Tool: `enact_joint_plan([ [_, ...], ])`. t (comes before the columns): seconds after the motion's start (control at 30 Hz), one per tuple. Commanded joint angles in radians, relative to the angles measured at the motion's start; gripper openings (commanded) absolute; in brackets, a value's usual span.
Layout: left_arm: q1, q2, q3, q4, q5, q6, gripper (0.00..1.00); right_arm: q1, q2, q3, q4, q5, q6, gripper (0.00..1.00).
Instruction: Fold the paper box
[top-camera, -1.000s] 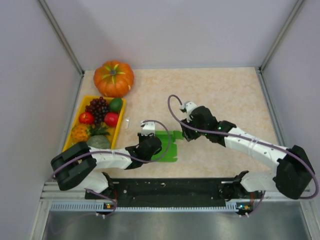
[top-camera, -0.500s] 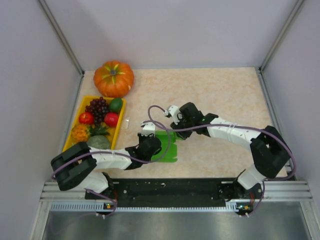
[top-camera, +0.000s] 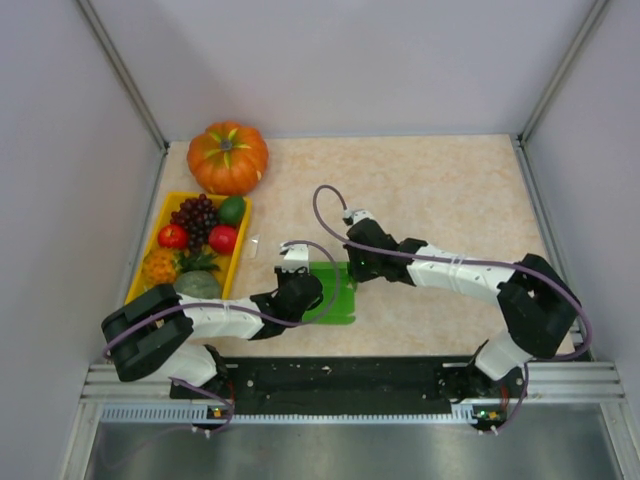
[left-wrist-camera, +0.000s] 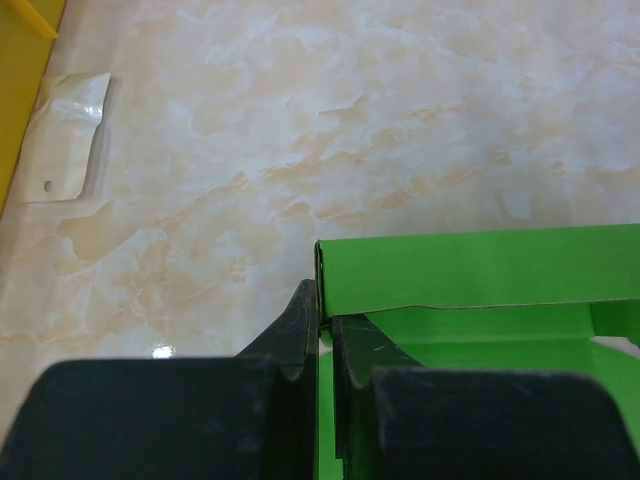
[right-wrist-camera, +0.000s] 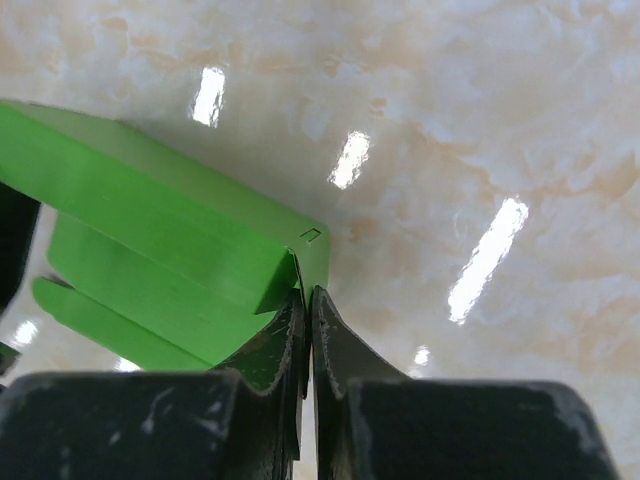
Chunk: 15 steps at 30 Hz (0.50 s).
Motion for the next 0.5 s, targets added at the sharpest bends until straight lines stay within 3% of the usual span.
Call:
enact_joint_plan([
  [0.0, -0.007, -0.02, 0.013, -0.01, 0.027, -0.054, 0.0, 0.059, -0.064, -0.027, 0.069, 0.18, 0.422, 0.0],
  [0.13, -0.007, -0.02, 0.018, -0.032, 0.024, -0.06, 0.0, 0.07, -0.105, -0.048, 0.06, 0.234, 0.369, 0.0],
  [0.2, -0.007, -0.025, 0.008, -0.03, 0.022, -0.058, 0.0, 0.071, -0.144, -0.083, 0.11, 0.193, 0.222, 0.03],
  [0.33, -0.006, -0.028, -0.002, -0.024, 0.019, -0.054, 0.0, 0.071, -0.22, -0.176, 0.245, -0.041, -0.028, 0.28],
  [0.47, -0.007, -0.026, -0.002, -0.023, 0.016, -0.044, 0.0, 0.067, -0.256, -0.222, 0.291, -0.192, -0.194, 0.4],
])
